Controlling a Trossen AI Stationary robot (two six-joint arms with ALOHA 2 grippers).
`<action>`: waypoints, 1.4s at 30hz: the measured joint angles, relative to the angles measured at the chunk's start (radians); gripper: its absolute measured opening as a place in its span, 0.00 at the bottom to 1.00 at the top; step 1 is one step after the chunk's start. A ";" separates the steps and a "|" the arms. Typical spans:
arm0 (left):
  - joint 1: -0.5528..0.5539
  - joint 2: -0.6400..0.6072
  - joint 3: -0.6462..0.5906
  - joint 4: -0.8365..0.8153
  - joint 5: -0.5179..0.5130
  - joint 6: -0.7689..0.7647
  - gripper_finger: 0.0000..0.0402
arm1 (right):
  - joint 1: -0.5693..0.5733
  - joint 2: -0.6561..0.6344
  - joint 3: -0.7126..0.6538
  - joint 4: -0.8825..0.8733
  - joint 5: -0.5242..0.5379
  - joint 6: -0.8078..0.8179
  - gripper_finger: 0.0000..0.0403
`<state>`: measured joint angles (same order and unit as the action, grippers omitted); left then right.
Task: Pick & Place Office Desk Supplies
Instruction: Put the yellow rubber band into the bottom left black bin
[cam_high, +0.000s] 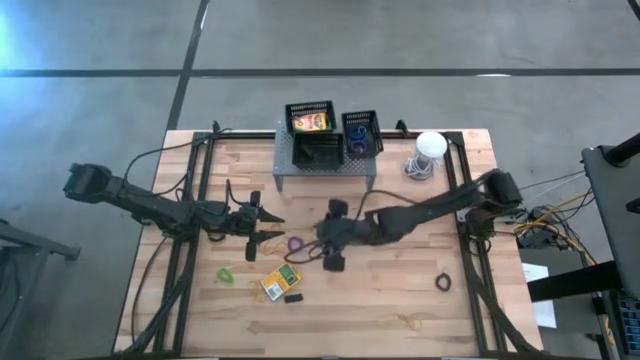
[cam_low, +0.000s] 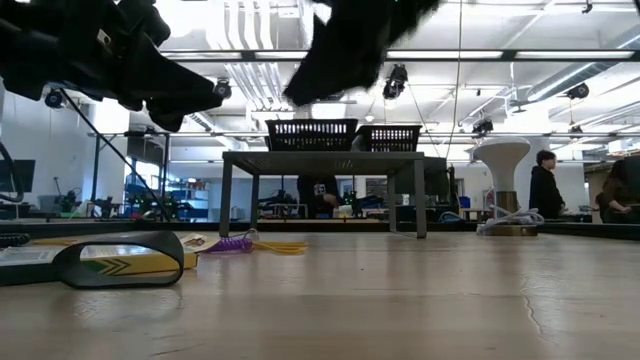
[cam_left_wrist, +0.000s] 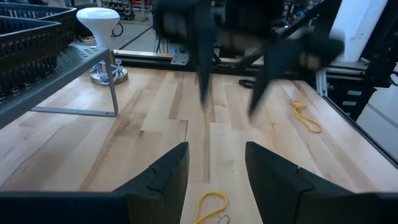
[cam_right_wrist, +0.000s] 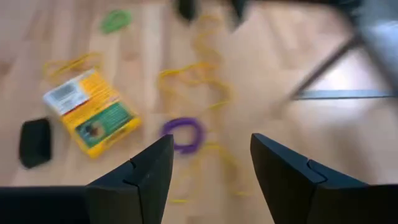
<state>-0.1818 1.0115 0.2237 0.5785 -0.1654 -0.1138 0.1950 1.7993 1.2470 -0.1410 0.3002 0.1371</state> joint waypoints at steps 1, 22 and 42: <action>0.000 0.000 0.000 0.000 0.000 0.000 0.41 | -0.002 0.026 -0.030 0.080 -0.040 0.005 0.52; -0.001 0.000 0.000 -0.015 0.000 -0.037 0.41 | -0.150 0.352 -0.018 0.283 -0.245 -0.029 0.39; -0.001 0.000 -0.002 -0.032 -0.003 -0.048 0.41 | -0.054 0.054 -0.037 0.039 -0.153 -0.010 0.02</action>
<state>-0.1825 1.0119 0.2222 0.5461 -0.1689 -0.1613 0.1409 1.8533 1.2095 -0.1016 0.1475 0.1273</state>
